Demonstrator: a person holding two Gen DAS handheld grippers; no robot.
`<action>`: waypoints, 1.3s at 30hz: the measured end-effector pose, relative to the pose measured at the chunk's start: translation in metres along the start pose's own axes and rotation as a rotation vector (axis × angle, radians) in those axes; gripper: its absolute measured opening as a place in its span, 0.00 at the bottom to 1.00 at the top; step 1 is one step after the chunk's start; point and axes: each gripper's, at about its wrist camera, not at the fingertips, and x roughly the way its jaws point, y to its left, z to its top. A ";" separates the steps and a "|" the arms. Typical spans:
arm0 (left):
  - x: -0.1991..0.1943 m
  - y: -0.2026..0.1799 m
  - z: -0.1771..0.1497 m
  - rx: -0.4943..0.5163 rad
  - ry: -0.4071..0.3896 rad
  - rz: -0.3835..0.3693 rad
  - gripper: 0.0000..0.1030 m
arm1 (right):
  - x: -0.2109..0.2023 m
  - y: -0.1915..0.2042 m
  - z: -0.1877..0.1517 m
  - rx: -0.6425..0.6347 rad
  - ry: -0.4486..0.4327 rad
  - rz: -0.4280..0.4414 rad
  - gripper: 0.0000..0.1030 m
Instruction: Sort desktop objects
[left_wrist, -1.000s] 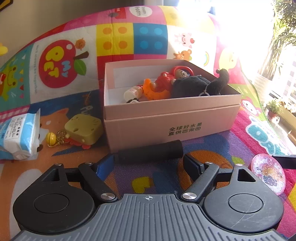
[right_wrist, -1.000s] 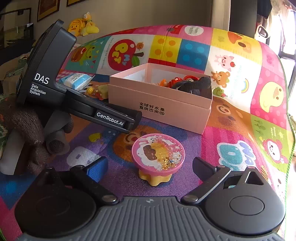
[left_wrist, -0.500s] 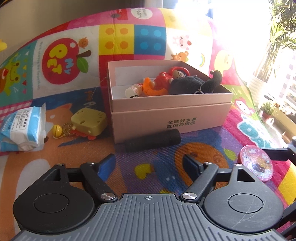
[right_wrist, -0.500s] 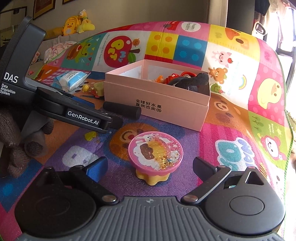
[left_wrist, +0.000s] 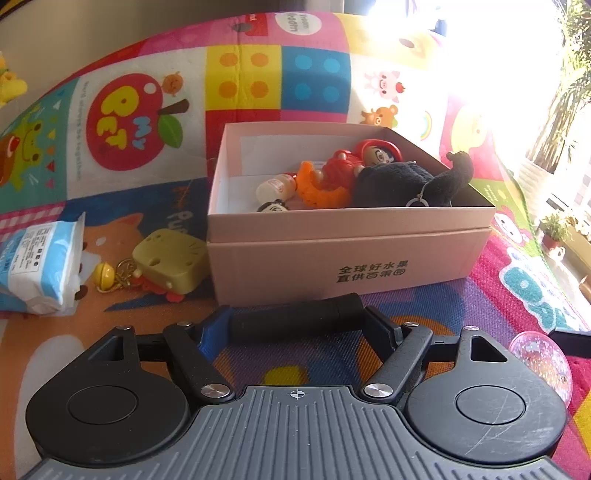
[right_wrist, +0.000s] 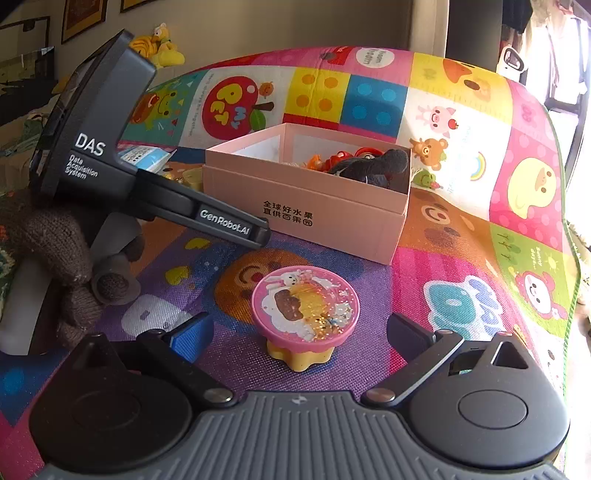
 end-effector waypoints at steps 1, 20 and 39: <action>-0.005 0.003 -0.003 0.005 0.002 -0.001 0.79 | -0.002 -0.001 0.000 0.009 -0.016 -0.002 0.97; -0.090 0.019 -0.043 0.071 -0.036 -0.107 0.79 | -0.039 -0.019 0.050 0.007 -0.006 0.070 0.54; -0.030 0.001 0.065 0.047 -0.215 -0.143 0.93 | -0.067 -0.067 0.121 0.093 -0.190 -0.040 0.54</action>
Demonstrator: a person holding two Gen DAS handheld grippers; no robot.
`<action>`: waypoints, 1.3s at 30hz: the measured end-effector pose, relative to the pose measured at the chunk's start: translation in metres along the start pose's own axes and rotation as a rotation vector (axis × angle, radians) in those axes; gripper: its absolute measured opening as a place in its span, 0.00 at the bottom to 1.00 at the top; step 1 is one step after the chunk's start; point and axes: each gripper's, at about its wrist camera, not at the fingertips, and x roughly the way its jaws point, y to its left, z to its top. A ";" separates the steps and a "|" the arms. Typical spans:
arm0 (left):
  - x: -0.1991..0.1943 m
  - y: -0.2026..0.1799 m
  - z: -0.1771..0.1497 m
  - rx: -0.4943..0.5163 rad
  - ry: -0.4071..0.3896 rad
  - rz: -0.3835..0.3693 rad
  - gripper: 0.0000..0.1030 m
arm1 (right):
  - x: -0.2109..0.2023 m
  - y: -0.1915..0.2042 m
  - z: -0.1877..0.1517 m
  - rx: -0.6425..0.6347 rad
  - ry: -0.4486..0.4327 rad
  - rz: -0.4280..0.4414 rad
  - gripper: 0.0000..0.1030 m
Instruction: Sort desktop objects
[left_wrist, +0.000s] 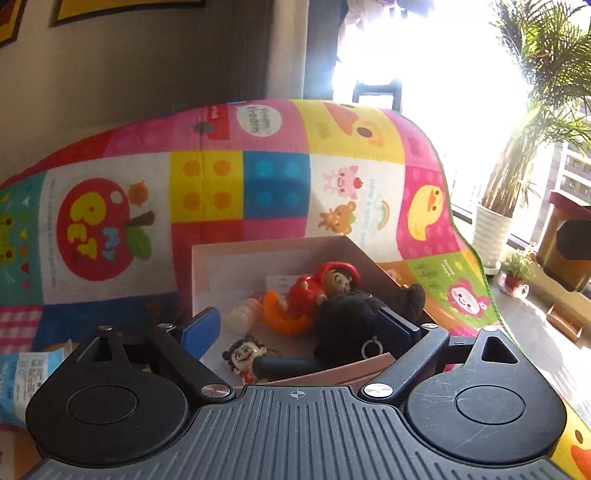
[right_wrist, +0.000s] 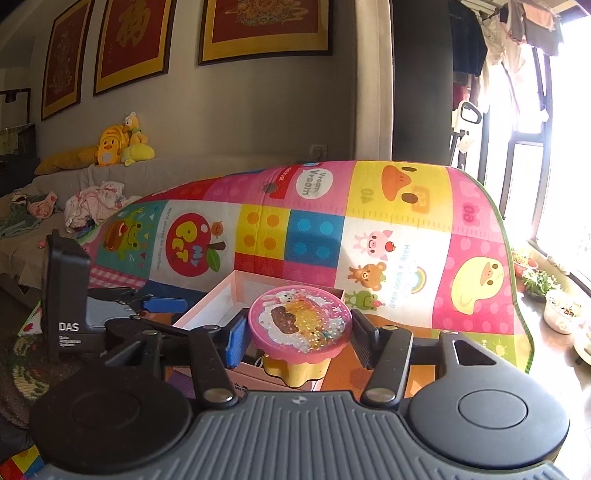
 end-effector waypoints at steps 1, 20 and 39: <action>-0.010 0.003 -0.007 0.009 -0.002 0.005 0.94 | 0.005 0.000 0.001 0.008 0.009 0.009 0.54; -0.071 0.086 -0.095 -0.264 -0.033 0.095 0.97 | 0.274 0.054 0.054 0.259 0.313 0.077 0.56; -0.096 0.106 -0.106 -0.276 0.009 0.321 0.98 | 0.222 0.208 0.016 -0.255 0.396 0.206 0.53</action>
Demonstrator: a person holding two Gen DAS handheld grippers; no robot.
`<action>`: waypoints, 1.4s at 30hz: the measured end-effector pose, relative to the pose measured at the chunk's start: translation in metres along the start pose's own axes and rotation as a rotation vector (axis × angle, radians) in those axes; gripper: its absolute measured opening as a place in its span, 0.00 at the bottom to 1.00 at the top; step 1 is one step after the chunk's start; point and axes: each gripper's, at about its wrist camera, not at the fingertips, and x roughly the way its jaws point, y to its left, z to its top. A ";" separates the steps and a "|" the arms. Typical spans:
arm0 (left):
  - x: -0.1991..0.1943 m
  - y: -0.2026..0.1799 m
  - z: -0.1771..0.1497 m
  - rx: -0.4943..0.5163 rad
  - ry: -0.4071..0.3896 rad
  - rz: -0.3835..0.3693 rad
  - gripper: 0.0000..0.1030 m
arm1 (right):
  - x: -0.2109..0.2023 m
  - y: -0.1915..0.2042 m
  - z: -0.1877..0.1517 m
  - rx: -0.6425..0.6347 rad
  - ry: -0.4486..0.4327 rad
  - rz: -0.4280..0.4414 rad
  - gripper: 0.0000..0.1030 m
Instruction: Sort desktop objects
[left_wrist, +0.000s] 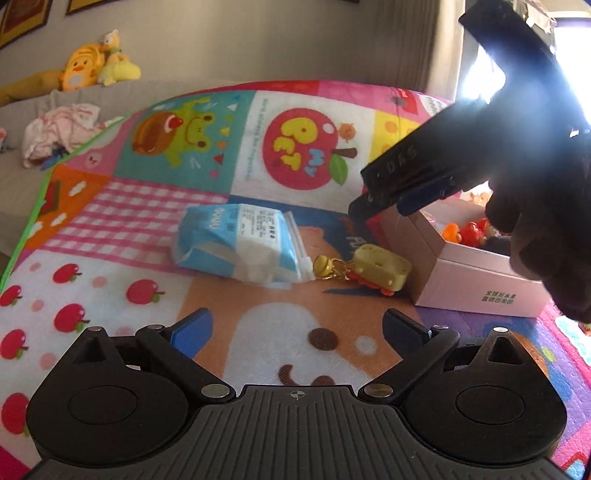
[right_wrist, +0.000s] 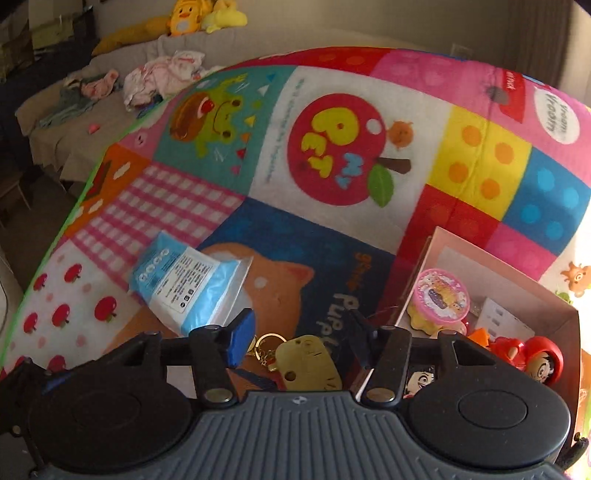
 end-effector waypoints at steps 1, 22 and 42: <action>-0.001 0.004 0.000 -0.014 0.000 0.000 0.98 | 0.005 0.004 -0.001 -0.010 0.007 -0.016 0.53; -0.001 -0.002 -0.004 0.021 0.029 -0.003 1.00 | 0.009 0.011 -0.025 0.002 0.112 0.125 0.27; 0.005 -0.022 -0.006 0.138 0.088 -0.005 1.00 | -0.098 -0.078 -0.152 0.081 -0.089 -0.048 0.54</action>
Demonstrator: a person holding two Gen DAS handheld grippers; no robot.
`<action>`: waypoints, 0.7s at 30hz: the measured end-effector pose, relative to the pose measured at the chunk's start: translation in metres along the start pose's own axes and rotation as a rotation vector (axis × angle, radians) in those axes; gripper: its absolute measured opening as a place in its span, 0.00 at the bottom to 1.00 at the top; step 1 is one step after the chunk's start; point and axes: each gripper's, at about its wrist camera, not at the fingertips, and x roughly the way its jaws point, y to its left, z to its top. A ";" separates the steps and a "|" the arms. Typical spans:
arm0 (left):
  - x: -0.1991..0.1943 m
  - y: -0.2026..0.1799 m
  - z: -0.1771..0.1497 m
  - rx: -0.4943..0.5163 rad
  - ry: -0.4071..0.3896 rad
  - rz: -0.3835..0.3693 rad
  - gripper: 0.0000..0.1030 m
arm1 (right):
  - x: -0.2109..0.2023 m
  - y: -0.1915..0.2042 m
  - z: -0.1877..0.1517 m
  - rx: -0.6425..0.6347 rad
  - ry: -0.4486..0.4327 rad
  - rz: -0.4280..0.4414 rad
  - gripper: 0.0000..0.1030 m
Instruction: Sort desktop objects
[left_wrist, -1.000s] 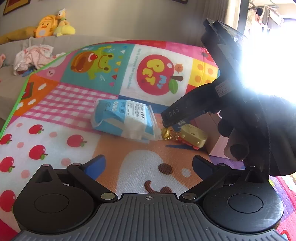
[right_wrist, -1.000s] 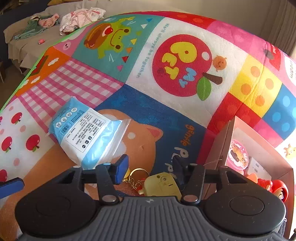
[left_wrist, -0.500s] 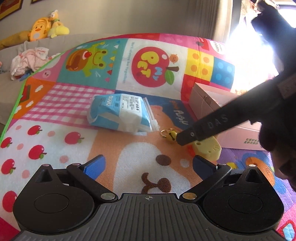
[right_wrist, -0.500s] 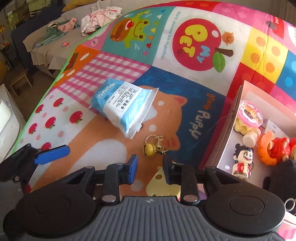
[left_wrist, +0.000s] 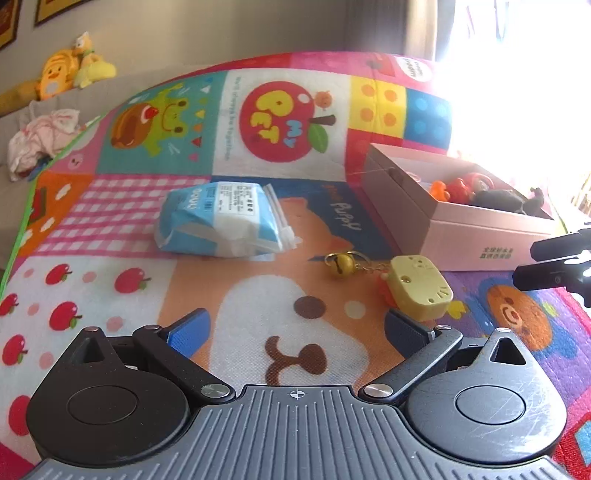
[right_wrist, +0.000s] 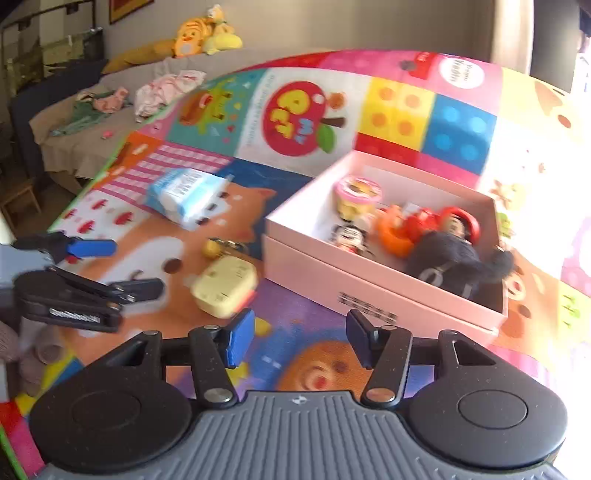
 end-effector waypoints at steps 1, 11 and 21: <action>0.001 -0.003 0.000 0.012 0.002 -0.005 1.00 | 0.004 -0.009 -0.004 0.013 0.002 -0.036 0.54; -0.009 0.014 0.017 -0.061 -0.054 0.100 1.00 | 0.006 -0.003 0.001 0.165 -0.098 0.174 0.70; -0.031 0.036 0.028 -0.134 -0.091 0.124 1.00 | 0.039 0.096 0.011 -0.126 -0.083 0.060 0.38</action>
